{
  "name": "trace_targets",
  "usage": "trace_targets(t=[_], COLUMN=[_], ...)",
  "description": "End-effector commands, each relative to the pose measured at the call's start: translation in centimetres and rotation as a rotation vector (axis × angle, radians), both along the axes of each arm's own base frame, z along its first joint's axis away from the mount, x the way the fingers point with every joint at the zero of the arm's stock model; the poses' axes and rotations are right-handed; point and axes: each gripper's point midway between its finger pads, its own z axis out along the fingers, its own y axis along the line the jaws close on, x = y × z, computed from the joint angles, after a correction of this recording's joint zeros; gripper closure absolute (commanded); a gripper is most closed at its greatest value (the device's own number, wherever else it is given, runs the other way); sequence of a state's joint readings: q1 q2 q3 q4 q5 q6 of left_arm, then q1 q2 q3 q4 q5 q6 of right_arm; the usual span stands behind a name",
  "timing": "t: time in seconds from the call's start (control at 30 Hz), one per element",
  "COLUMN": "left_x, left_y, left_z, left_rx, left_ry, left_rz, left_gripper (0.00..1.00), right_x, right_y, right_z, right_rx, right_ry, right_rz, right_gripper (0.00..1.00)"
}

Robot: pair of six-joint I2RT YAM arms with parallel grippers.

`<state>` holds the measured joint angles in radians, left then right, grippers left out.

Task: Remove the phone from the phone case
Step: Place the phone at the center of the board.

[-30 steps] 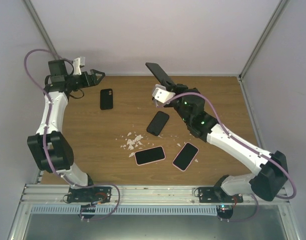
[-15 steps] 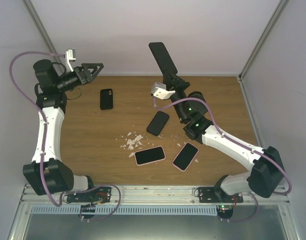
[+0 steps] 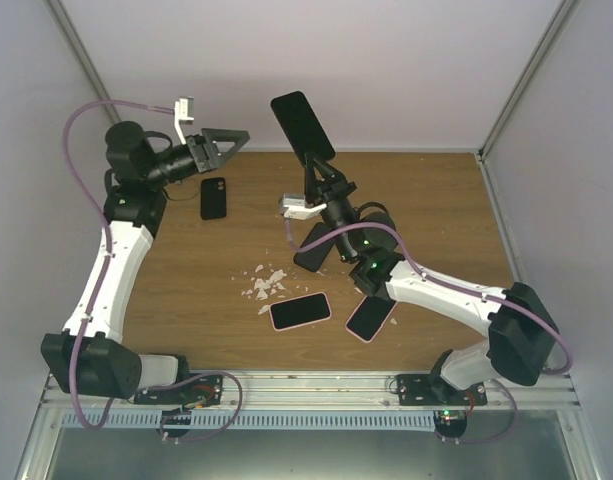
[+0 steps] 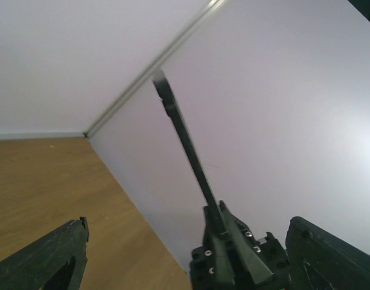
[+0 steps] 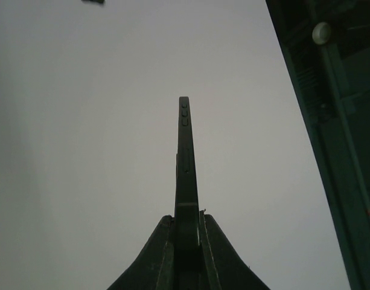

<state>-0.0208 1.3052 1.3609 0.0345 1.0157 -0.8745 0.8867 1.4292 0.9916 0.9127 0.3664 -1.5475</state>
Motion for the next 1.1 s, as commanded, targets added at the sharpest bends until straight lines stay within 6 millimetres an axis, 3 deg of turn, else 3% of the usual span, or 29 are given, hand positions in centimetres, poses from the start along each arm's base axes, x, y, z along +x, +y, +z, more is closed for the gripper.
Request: trace_targets(t=[0.0,0.2,0.7,0.87,1.07], left_x=[-1.2,-1.1,0.2,0.9,1.3], left_y=[-2.5,-4.3,-6.4,-6.6,-6.8], left_z=[0.5,-0.3,-2.7,-3.1,-3.3], left_rx=[-0.016,-0.018,-0.029,-0.052,-0.078], left_ry=[-0.032,-0.006,0.096,0.133,0.147], left_rz=[-0.061,-0.101,-0.134,-0.142,-0.160], left_gripper=[0.11,0.17,0.27,0.38,0.60], right_x=[-2.2,-2.6,-2.9,-2.9,-3.0], right_y=[-1.2,0.1,2.1,2.5,2.9], right_z=[3.6,3.0,2.8,2.6,2.6], right_rx=[0.076,0.049,0.061,0.054,0.051], right_ry=[-0.159,-0.180,-0.205,-0.210,-0.215], right_rz=[-0.050,-0.074,-0.083,-0.082,-0.079], right_gripper=[1.00,0.99,0.99,0.99,0.99])
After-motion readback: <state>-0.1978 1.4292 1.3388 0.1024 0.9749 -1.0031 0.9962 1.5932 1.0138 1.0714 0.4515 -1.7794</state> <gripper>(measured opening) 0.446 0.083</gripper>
